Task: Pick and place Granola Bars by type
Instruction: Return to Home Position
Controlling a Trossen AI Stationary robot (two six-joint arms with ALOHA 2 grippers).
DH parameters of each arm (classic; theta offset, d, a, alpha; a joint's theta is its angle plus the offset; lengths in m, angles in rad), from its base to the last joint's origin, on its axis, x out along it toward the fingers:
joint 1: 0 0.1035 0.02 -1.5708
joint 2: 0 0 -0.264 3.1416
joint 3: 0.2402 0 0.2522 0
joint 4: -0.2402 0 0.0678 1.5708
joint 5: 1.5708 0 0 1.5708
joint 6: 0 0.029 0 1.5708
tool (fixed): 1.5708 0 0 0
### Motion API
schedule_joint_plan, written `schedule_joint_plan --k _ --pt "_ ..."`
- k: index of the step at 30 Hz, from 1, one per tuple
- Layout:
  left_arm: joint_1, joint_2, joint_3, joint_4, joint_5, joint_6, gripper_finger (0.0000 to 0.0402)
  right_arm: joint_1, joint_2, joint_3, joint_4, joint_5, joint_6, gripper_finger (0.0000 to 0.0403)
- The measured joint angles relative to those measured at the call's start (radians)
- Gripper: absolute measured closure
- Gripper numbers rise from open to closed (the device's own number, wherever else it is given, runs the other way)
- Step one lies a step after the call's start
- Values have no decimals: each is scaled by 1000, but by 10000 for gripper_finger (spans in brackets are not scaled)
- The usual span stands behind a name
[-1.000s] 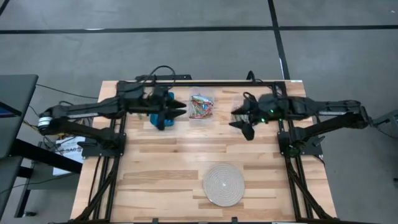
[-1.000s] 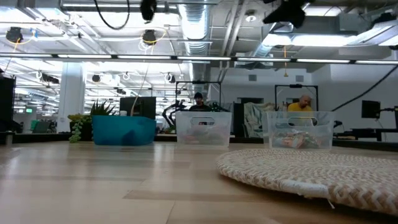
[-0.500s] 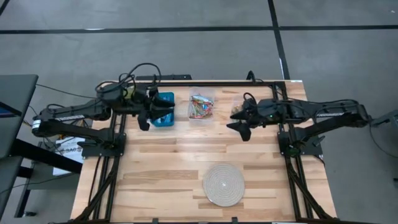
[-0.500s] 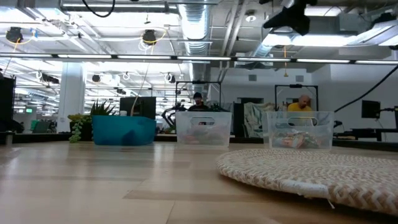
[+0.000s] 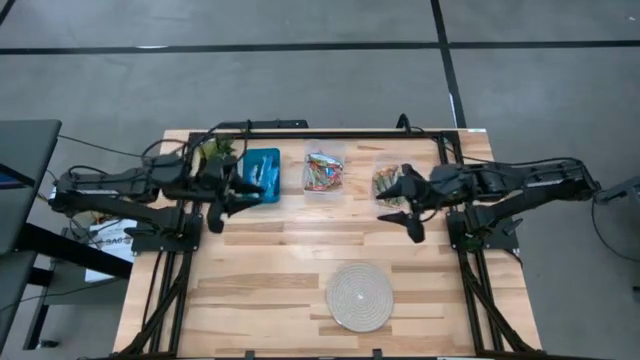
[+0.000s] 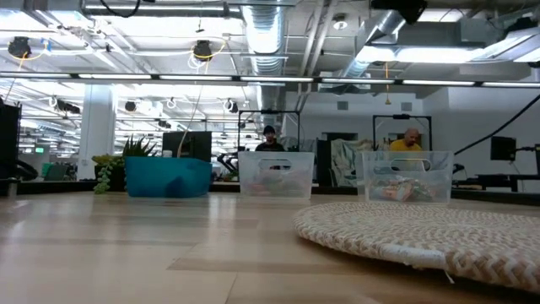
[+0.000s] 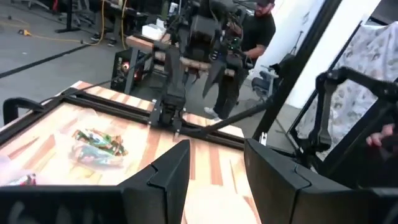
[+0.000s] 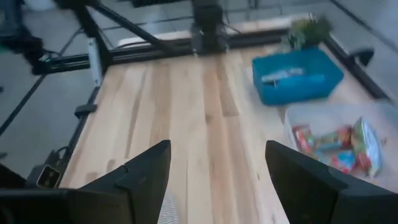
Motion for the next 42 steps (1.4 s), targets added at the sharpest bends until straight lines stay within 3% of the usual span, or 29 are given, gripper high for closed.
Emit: schedule_joint_plan --k 4,7,9,14,21,32,42 --pt "-94 -75 -134 90 -86 10 258 14 -54 -35 45 -145 -115 148" --pt "-147 -111 -227 192 -70 17 258 11 -113 -155 205 -329 -152 148" --pt "-167 -127 -266 223 -45 17 258 -3 -154 -248 334 -397 -149 148" --pt "-191 -130 -316 232 -26 13 258 -27 -258 -450 499 -346 -53 148" --pt "-193 -130 -362 262 -27 20 258 -30 -376 -580 597 -209 -12 148" --pt "-209 -128 -510 459 35 48 258 -27 -452 -703 762 -206 -10 148" --pt "-219 -128 -518 484 35 17 258 -27 -519 -870 1032 -219 -53 148"
